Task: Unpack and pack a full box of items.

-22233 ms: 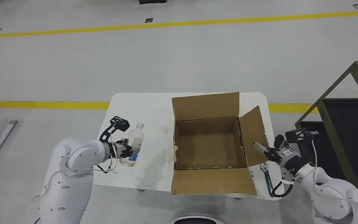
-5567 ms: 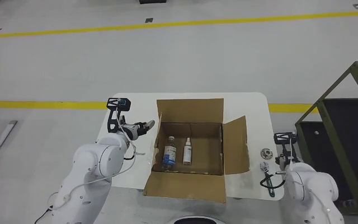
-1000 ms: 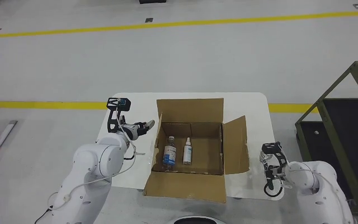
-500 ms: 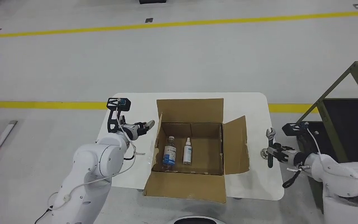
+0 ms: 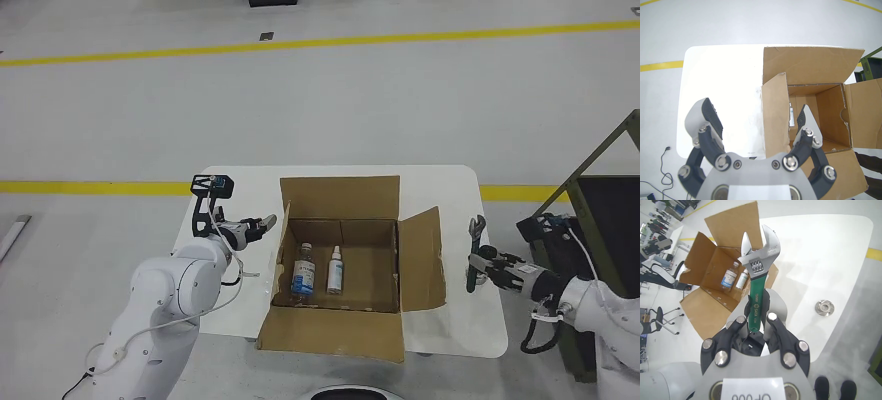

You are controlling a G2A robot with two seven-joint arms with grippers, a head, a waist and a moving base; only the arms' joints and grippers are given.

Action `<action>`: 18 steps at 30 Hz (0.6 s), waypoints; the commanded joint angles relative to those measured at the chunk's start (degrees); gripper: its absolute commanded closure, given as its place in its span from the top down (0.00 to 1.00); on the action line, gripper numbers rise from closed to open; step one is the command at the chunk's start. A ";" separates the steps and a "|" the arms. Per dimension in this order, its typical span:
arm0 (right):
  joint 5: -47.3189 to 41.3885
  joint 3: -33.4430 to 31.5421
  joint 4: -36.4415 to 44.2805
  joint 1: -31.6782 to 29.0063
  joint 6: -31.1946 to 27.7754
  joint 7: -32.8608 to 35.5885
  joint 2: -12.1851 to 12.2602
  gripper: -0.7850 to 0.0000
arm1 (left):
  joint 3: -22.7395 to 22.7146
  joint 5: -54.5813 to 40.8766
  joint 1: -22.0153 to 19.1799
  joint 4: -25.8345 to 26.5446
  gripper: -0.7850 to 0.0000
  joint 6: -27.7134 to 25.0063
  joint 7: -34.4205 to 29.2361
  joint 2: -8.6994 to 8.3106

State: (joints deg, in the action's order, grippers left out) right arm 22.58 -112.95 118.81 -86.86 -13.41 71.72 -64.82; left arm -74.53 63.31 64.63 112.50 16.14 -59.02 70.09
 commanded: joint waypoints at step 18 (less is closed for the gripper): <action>-8.03 6.03 -5.80 5.44 -0.75 2.52 1.18 0.00 | 0.00 0.00 0.00 0.00 1.00 0.00 0.00 0.00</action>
State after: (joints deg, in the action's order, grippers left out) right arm 14.55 -106.92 113.01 -81.41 -14.16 74.25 -63.64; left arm -74.53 63.31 64.63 112.50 16.14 -59.02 70.09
